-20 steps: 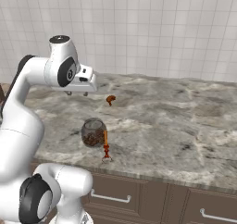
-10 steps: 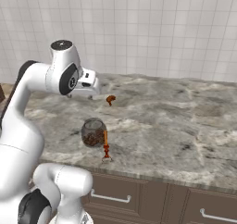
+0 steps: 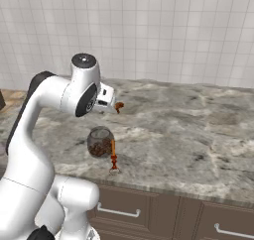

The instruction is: Pick the jar and candle from the dining table and place them in the open cabinet. Close the cabinet after placing the objects.

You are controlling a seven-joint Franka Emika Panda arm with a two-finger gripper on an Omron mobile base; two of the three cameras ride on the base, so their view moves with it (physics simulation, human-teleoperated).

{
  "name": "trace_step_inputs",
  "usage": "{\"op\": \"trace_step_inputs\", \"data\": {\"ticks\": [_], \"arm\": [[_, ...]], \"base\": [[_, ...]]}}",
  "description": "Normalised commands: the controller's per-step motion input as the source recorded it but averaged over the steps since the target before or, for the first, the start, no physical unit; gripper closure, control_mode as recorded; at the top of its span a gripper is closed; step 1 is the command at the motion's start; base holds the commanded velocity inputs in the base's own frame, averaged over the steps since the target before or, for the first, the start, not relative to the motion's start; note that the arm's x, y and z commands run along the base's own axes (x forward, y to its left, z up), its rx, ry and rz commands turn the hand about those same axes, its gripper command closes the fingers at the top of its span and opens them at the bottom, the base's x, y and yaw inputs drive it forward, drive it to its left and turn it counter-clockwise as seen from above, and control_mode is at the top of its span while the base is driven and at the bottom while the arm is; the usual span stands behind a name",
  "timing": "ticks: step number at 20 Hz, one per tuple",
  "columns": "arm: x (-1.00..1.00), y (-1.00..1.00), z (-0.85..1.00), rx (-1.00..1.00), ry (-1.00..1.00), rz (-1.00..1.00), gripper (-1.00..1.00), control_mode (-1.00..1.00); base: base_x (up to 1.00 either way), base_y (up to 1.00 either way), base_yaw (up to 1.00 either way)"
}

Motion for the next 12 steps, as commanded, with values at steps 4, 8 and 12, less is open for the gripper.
{"op": "trace_step_inputs", "data": {"ticks": [4, 8, 12], "arm": [[-0.24, -0.27, -0.03, 0.17, -0.07, 0.04, -1.00, -1.00], [-0.20, -0.23, -0.07, 0.08, -0.08, 0.10, -1.00, -1.00], [-0.19, -0.22, -0.09, 0.02, -0.10, 0.16, -1.00, -1.00]], "base": [[0.00, 0.00, 0.00], [0.00, 0.00, 0.00], [0.00, 0.00, 0.00]]}}
